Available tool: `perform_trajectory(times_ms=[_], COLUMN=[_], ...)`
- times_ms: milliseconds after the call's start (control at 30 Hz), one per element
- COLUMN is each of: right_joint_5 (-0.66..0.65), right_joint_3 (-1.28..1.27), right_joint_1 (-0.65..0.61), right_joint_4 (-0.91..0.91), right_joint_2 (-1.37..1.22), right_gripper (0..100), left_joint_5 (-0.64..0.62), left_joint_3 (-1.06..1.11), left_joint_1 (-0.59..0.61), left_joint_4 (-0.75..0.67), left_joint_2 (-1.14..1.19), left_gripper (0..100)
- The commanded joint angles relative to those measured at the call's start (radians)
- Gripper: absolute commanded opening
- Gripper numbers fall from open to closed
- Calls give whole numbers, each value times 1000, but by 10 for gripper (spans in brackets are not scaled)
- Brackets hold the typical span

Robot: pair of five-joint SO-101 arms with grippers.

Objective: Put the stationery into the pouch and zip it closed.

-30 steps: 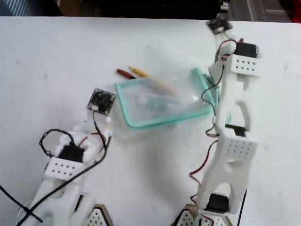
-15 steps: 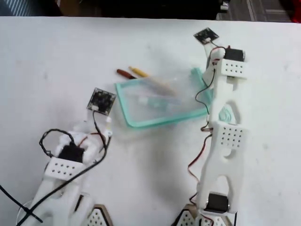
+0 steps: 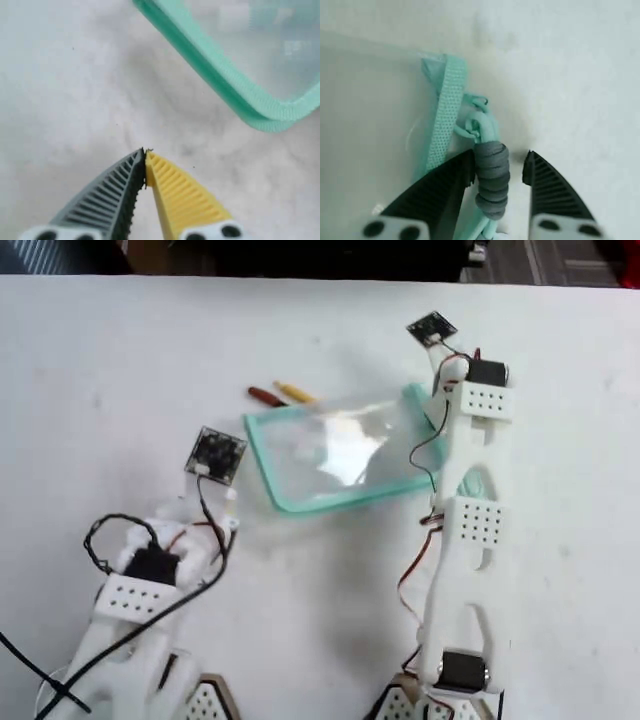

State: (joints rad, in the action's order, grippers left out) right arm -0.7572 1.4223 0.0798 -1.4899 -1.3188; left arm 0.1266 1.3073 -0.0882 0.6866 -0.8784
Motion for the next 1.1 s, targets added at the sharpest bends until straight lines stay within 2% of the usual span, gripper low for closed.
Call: perform_trajectory(times_ms=[0,133,333,767,1067], right_joint_5=[-83,-127,-81,-3,163], right_joint_3=[26,60,255,232,219], right_joint_1=[-22,-27,-22,-136,-251], right_joint_4=[8,12,-62,-226,-232], right_joint_2=[-38,-48,18,504,782], right_gripper=[145,12,17,17,17], left_joint_5=[-11,-11,-11,-11,-12], left_joint_3=[-58,-58,-58,-58,-63], left_joint_1=[-13,-13,-13,-12,-5], left_joint_4=[-21,-21,-21,-21,-17], left_joint_2=[4,4,4,4,4], left_gripper=[24,24,24,24,24])
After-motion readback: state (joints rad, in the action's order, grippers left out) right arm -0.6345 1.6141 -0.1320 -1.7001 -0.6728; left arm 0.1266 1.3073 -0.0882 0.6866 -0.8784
